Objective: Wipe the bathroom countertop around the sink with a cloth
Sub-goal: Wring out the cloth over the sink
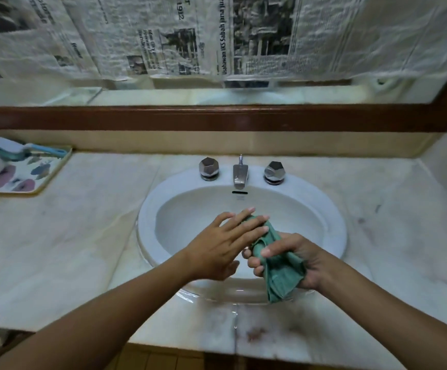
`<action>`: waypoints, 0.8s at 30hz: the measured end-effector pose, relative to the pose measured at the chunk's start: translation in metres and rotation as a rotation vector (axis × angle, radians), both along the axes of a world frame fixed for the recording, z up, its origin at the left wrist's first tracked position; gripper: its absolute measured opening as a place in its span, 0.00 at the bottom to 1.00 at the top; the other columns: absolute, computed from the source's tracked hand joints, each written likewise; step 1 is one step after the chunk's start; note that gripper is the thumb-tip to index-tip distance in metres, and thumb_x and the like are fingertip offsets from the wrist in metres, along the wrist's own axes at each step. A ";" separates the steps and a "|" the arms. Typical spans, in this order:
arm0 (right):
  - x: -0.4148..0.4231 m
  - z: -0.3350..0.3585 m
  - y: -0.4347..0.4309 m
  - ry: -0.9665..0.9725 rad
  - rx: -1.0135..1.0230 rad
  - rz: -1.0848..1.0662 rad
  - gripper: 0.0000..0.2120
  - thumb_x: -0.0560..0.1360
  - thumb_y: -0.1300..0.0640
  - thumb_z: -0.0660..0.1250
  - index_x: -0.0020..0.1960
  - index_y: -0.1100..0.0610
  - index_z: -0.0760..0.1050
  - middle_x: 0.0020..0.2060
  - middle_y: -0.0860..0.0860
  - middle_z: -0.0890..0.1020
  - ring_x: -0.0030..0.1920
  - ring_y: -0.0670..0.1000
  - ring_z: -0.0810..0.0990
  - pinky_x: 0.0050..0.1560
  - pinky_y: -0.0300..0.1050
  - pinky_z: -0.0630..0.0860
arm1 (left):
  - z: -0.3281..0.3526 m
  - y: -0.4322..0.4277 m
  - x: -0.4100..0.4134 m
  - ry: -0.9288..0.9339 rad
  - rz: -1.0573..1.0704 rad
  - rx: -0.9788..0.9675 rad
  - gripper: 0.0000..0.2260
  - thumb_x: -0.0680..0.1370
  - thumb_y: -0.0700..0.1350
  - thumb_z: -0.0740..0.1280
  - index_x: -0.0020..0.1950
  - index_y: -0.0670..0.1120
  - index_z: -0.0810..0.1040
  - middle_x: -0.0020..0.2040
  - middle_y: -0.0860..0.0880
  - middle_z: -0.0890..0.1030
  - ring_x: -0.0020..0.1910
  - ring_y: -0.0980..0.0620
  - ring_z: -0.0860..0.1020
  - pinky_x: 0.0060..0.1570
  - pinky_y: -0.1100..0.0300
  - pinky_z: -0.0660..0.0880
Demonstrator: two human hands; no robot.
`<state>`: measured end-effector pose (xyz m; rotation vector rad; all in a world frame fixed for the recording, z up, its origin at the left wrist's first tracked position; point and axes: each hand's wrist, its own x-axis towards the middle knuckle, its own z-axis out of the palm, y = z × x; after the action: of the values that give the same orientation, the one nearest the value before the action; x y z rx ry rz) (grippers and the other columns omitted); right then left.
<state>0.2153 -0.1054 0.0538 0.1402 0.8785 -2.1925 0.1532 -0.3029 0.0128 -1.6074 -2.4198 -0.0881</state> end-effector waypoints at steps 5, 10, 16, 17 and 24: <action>-0.021 0.020 0.006 -0.005 0.218 0.197 0.15 0.65 0.69 0.68 0.49 0.61 0.70 0.39 0.57 0.75 0.32 0.51 0.75 0.33 0.47 0.77 | 0.008 0.019 -0.029 0.037 -0.114 0.265 0.29 0.71 0.50 0.71 0.68 0.41 0.66 0.67 0.40 0.75 0.64 0.41 0.75 0.59 0.49 0.72; -0.031 0.028 -0.003 -0.006 0.387 0.284 0.09 0.69 0.66 0.64 0.43 0.56 0.66 0.29 0.50 0.69 0.21 0.42 0.64 0.20 0.33 0.61 | 0.022 0.029 -0.047 0.026 -0.148 0.379 0.21 0.68 0.46 0.73 0.56 0.45 0.68 0.46 0.45 0.81 0.41 0.46 0.79 0.42 0.59 0.70; -0.047 0.036 -0.014 0.103 0.625 0.316 0.14 0.73 0.67 0.64 0.33 0.55 0.64 0.25 0.49 0.64 0.22 0.44 0.58 0.22 0.34 0.54 | 0.034 0.022 -0.056 -0.049 0.035 0.128 0.32 0.66 0.50 0.75 0.67 0.48 0.67 0.42 0.49 0.84 0.34 0.45 0.81 0.30 0.60 0.71; -0.050 0.036 -0.017 0.112 0.666 0.322 0.15 0.73 0.67 0.65 0.32 0.55 0.64 0.24 0.49 0.64 0.22 0.45 0.58 0.23 0.34 0.54 | 0.038 0.022 -0.057 -0.054 0.087 0.059 0.32 0.68 0.51 0.73 0.70 0.48 0.67 0.47 0.49 0.84 0.38 0.44 0.82 0.32 0.58 0.71; -0.066 0.033 -0.037 0.290 1.261 0.267 0.13 0.65 0.64 0.74 0.33 0.58 0.69 0.23 0.54 0.73 0.22 0.50 0.68 0.25 0.39 0.66 | 0.062 0.025 -0.055 -0.002 0.240 -0.293 0.14 0.74 0.51 0.65 0.55 0.43 0.75 0.49 0.45 0.83 0.43 0.39 0.81 0.35 0.56 0.67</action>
<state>0.1490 -0.1420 0.0865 0.2793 2.1785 -1.1439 0.0979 -0.2782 0.0746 -1.4049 -2.7054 0.3201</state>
